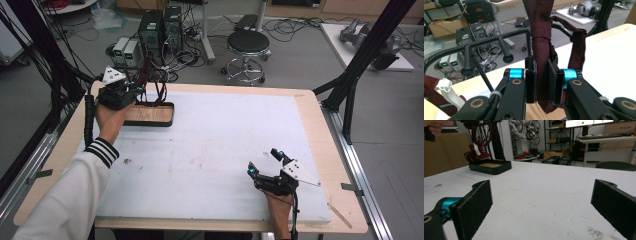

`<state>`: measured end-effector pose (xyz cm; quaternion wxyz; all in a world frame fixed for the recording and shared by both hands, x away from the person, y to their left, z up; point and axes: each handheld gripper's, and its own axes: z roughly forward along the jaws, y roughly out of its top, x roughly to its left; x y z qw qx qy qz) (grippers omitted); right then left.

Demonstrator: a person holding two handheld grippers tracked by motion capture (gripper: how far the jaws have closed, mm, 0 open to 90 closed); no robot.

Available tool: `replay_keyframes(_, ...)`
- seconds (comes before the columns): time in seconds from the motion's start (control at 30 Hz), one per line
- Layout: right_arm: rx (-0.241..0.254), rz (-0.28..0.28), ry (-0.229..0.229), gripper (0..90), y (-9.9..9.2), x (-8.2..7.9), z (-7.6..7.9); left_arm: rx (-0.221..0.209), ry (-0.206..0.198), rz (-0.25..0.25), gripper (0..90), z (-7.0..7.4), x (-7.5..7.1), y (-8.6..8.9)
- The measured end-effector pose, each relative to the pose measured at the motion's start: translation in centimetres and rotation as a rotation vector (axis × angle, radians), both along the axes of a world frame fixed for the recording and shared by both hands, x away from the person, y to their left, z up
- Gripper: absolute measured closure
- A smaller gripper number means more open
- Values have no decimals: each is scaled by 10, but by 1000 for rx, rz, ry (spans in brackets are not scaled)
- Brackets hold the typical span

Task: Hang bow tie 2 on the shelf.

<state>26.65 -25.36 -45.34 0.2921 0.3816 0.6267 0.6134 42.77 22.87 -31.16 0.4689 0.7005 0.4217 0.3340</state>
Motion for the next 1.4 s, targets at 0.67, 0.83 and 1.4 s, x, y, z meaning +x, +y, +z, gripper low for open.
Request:
replay_keyframes(0.67, 7, 3, 7, 28, 0, 0, 0, 38, 60, 81, 791, -26, 15, -5)
replay_keyframes(0.83, 4, 3, 5, 28, 0, 0, 0, 62, 71, 88, 792, -31, 16, -6)
replay_keyframes(1.4, 1, 1, 0, 28, 0, 0, 0, 79, 148, 120, 793, -58, 13, 4)
